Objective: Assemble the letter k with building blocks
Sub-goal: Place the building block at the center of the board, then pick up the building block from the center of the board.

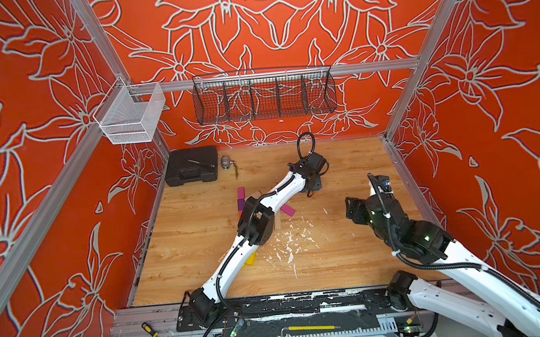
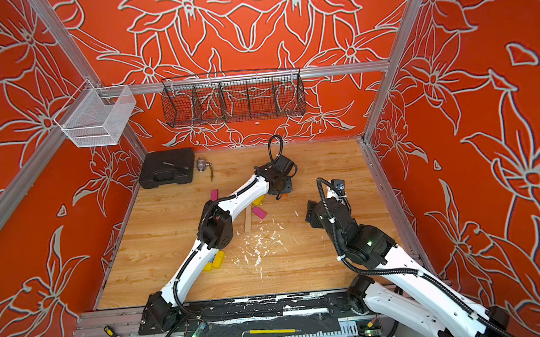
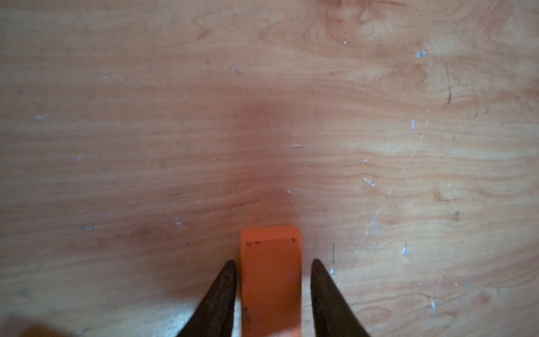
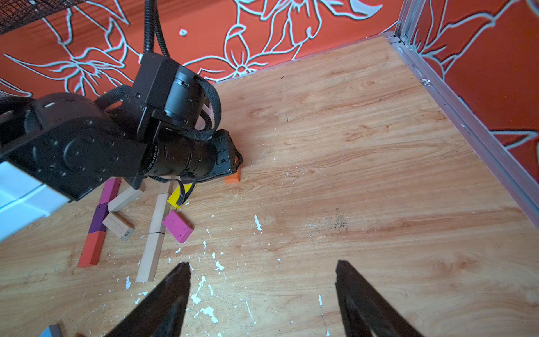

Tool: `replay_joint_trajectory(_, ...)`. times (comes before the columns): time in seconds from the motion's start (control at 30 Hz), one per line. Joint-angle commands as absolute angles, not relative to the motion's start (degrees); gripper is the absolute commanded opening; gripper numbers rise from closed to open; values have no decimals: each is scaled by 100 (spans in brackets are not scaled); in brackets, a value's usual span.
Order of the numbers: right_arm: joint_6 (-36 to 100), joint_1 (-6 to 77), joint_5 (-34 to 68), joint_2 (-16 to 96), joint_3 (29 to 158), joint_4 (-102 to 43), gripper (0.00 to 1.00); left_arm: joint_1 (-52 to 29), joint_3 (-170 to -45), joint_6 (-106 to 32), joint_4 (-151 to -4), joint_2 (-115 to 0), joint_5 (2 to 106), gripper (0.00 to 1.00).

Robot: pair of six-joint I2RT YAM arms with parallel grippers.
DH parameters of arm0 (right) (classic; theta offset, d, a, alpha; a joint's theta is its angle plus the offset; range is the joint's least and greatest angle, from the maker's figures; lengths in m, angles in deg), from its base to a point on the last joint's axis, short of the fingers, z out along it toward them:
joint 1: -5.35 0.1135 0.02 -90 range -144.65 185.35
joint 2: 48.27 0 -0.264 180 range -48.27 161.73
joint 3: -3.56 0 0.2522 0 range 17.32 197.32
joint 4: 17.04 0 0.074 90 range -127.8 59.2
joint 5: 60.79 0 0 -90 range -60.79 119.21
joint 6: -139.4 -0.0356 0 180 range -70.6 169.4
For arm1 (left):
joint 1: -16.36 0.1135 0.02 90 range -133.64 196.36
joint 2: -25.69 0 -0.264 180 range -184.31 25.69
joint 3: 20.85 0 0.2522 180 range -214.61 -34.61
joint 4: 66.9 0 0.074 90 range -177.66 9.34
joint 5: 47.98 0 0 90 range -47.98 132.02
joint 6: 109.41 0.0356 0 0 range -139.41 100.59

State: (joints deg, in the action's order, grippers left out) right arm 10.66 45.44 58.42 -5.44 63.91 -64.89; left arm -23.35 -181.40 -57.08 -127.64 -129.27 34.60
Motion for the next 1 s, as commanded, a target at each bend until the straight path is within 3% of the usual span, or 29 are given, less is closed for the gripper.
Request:
replay_joint_trajectory(0.0, 968, 4510, 6058, -608, 6400, -6569, 80, -2320, -18200, -5742, -12847, -13059, 3402, 43)
replay_joint_trajectory(0.23, 1027, 4516, 6016, -585, 6476, -6602, 81, -2311, -18081, -5657, -12898, -12569, 3352, 48)
replay_joint_trajectory(0.4, 1085, 4516, 5822, -557, 6605, -6670, 81, -2289, -17446, -5605, -12833, -11571, 3153, 53)
replay_joint_trajectory(0.97, 1789, 4516, 3957, 899, 7454, -6247, 87, -1982, -12351, -5298, -12452, -6267, 1986, 55)
